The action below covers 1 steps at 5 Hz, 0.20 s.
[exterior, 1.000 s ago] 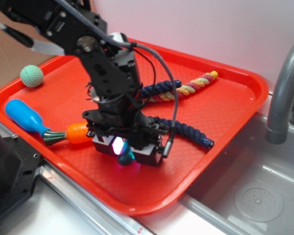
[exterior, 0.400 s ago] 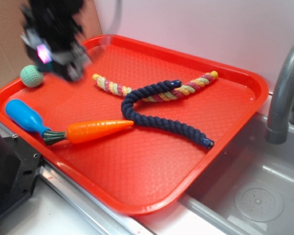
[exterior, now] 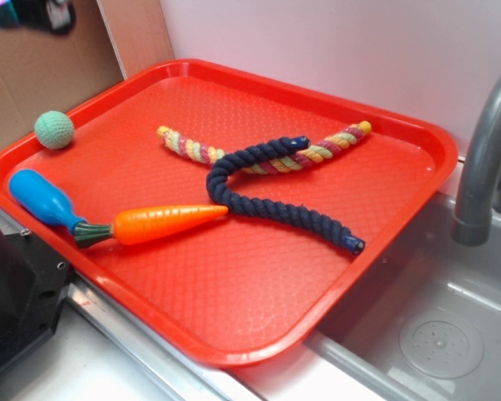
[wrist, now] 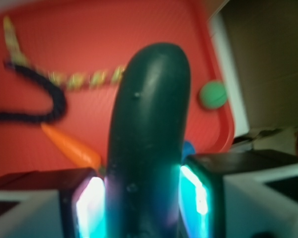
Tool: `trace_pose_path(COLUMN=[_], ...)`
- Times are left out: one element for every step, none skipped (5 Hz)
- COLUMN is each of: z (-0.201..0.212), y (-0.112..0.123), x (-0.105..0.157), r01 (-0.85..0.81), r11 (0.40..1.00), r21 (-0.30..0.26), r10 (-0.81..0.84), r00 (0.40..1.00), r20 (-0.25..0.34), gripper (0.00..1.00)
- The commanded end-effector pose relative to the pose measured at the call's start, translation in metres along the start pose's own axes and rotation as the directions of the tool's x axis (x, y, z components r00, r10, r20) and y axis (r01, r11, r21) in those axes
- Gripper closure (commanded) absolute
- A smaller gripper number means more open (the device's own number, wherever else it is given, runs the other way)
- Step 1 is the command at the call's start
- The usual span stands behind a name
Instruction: Grab the plastic pickle.
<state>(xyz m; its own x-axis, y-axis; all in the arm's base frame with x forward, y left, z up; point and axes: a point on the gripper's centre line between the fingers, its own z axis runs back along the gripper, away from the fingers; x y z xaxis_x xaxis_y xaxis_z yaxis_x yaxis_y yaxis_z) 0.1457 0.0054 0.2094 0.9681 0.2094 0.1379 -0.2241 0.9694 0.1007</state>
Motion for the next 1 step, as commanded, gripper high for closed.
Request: trace_pose_path(z=[0.0125], y=[-0.0122], x=[0.0163], r01=[-0.010], r11=[0.999], r21=[-0.034], r10=[0.012], r00=[0.997], r20=[0.077], gripper=[1.00])
